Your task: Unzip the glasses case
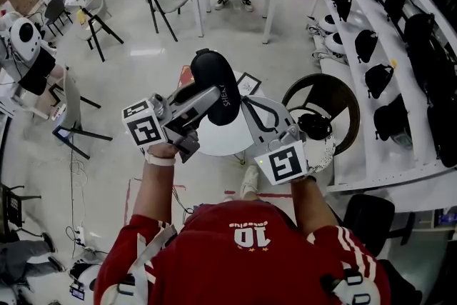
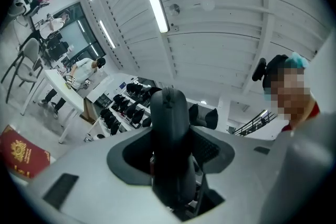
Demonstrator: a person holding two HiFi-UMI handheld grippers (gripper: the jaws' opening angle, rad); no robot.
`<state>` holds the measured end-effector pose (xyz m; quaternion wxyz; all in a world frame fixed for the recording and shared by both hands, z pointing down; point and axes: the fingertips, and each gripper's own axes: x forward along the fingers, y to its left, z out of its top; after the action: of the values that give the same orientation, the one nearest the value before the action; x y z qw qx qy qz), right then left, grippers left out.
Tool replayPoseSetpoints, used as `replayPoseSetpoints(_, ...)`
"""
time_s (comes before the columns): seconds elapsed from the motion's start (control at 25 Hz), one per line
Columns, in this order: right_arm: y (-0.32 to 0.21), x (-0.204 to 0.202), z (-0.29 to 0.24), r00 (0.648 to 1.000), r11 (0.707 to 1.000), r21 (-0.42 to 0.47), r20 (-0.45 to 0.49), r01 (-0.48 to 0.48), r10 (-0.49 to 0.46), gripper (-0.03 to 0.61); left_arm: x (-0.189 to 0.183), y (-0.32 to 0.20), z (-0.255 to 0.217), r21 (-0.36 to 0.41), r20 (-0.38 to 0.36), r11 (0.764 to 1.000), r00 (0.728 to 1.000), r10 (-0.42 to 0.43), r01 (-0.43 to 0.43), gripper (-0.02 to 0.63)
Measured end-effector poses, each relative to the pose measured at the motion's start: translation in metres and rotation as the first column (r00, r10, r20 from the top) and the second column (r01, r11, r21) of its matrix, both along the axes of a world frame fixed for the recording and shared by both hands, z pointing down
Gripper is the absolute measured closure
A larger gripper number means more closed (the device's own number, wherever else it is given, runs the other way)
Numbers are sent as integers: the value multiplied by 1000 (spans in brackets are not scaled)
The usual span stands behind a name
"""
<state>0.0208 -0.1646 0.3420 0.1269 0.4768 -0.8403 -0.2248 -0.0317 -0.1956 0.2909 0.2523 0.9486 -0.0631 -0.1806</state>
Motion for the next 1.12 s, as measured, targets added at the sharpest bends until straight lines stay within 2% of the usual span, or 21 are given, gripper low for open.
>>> replayPoseSetpoints(0.32, -3, -7, -7, 999, 1000, 28, -50, 9, -8, 561, 0, 13, 13, 52, 118, 996, 991, 70, -76, 397)
replayPoseSetpoints(0.68, -10, -5, -18, 996, 999, 48, -92, -5, 9, 561, 6, 25, 31, 112, 276, 982, 954, 114, -149, 397)
replayPoseSetpoints(0.96, -12, -1, -12, 987, 999, 49, -158, 2, 6, 561, 11, 30, 53, 152, 407, 966, 904, 133, -210, 397)
replayPoseSetpoints(1.12, -11, 1, -6, 971, 998, 63, -241, 7, 9, 561, 15, 33, 67, 158, 499, 955, 855, 140, -249, 397)
